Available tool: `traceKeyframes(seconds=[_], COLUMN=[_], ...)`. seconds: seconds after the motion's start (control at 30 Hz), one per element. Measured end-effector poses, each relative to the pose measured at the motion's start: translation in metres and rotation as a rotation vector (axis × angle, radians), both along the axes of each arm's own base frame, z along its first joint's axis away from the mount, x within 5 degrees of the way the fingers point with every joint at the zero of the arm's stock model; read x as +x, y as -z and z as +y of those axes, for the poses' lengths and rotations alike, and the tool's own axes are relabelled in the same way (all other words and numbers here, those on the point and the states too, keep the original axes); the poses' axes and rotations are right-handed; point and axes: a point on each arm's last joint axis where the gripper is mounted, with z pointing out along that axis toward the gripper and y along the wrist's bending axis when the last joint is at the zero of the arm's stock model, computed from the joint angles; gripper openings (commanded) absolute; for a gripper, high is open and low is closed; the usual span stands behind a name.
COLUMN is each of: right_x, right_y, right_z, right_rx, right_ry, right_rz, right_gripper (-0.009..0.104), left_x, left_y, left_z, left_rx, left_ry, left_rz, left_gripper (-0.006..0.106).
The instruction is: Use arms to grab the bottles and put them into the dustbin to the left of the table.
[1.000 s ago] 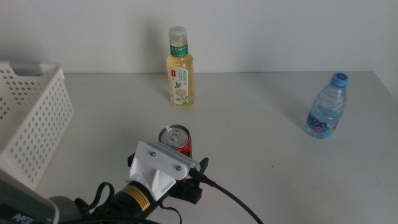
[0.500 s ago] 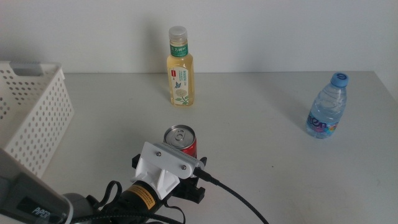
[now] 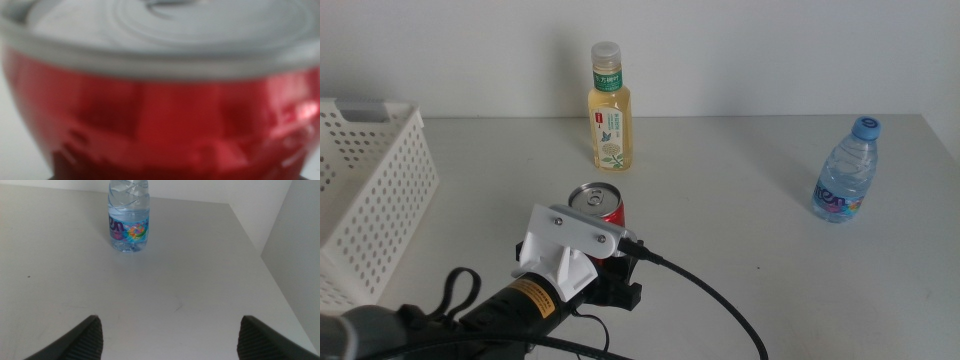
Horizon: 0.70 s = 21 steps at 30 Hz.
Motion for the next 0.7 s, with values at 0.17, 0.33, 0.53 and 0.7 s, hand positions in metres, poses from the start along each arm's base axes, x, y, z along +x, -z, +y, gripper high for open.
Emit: traceKeyframes(seconds=[0.17, 0.33, 0.53, 0.7], right_x=[0.000, 0.000, 0.000, 0.000], right_y=[0.000, 0.000, 0.000, 0.000], right_z=[0.000, 0.000, 0.000, 0.000], right_rx=[0.000, 0.000, 0.000, 0.000], right_ry=[0.000, 0.000, 0.000, 0.000], right_rz=[0.000, 0.000, 0.001, 0.001], right_gripper=[0.075, 0.075, 0.075, 0.075], left_x=[-0.004, -0.001, 0.011, 0.016], left_y=[-0.032, -0.068, -0.118, -0.146], left_z=[0.007, 0.011, 0.019, 0.022], left_rx=[0.025, 0.086, 0.161, 0.200], left_ry=[0.015, 0.043, 0.063, 0.078], left_rz=[0.073, 0.195, 0.406, 0.479], left_gripper=[-0.002, -0.002, -0.002, -0.002])
